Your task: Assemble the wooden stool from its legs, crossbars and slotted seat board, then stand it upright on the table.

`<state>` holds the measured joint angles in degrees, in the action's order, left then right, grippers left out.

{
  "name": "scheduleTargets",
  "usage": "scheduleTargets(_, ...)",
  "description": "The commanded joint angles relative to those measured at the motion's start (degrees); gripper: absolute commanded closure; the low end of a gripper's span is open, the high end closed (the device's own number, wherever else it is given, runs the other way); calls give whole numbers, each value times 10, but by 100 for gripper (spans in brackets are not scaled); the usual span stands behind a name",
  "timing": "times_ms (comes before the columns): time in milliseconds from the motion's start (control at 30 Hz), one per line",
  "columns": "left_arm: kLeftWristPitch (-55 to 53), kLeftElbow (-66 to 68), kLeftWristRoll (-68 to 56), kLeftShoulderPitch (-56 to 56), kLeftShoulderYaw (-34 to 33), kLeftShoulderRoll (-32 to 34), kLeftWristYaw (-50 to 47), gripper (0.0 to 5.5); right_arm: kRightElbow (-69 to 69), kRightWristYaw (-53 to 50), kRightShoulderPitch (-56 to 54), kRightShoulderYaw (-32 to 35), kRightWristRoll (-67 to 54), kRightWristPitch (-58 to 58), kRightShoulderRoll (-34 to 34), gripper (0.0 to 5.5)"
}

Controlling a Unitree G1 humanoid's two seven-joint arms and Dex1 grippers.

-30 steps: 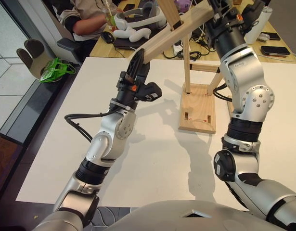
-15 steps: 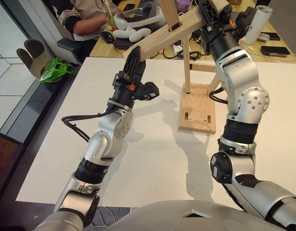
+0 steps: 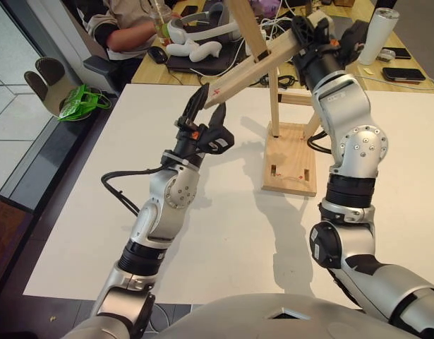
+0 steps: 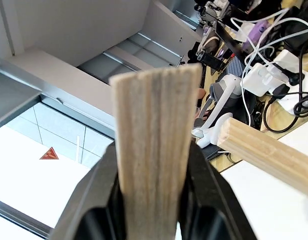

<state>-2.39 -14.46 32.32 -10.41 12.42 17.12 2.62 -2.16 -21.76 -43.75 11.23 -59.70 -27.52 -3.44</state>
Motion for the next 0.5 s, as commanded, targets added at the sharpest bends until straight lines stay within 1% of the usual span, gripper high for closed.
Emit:
scheduleTargets(33, -48, -39, -106, 34, -46, -28, 48, 309, -48, 23, 11, -5, 55, 6, 29, 451)
scheduleTargets(133, -120, -63, -185, 58, -80, -58, 77, 309, -93, 42, 19, -9, 69, -4, 43, 451)
scheduleTargets(167, -158, -66, -212, 58, -103, -72, 74, 309, -118, 49, 29, -19, 80, -15, 56, 451)
scheduleTargets(267, -263, -64, -301, 16, -212, -122, 29, 309, -216, 58, 95, -81, 158, -68, 123, 451)
scheduleTargets(333, -311, -57, -351, -23, -278, -141, -4, 309, -273, 43, 157, -132, 231, -95, 156, 451)
scheduleTargets(433, -345, -50, -395, -65, -327, -150, -36, 309, -321, 12, 229, -189, 326, -114, 166, 451)
scheduleTargets(500, -353, -45, -409, -83, -340, -146, -49, 309, -336, -12, 263, -214, 386, -122, 162, 451)
